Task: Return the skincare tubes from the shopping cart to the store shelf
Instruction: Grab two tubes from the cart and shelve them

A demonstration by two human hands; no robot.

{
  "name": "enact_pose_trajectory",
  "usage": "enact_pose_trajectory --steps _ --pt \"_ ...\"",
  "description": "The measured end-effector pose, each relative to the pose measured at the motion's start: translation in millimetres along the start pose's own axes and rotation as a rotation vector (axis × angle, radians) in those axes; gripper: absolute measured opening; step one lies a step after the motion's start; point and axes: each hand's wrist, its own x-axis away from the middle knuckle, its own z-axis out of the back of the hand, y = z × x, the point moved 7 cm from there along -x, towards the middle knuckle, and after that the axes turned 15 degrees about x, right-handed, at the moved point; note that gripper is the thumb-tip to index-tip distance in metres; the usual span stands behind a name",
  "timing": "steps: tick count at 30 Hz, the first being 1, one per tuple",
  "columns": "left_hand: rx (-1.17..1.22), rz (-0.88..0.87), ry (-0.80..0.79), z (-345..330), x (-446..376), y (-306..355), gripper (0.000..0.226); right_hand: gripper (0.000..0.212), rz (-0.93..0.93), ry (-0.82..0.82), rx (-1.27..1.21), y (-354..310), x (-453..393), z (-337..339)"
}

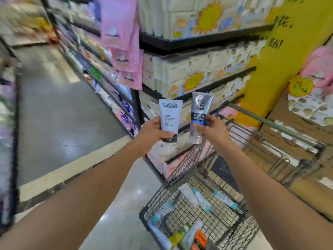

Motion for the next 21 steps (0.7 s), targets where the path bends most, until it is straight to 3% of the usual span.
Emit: enact_pose_trajectory --steps 10,21 --pt "0.029 -0.209 0.411 200 194 106 0.051 0.031 0.34 -0.376 -0.094 -177 73 -183" --pt "0.011 -0.33 0.824 391 493 143 0.065 0.031 0.488 -0.749 -0.125 -327 278 -387"
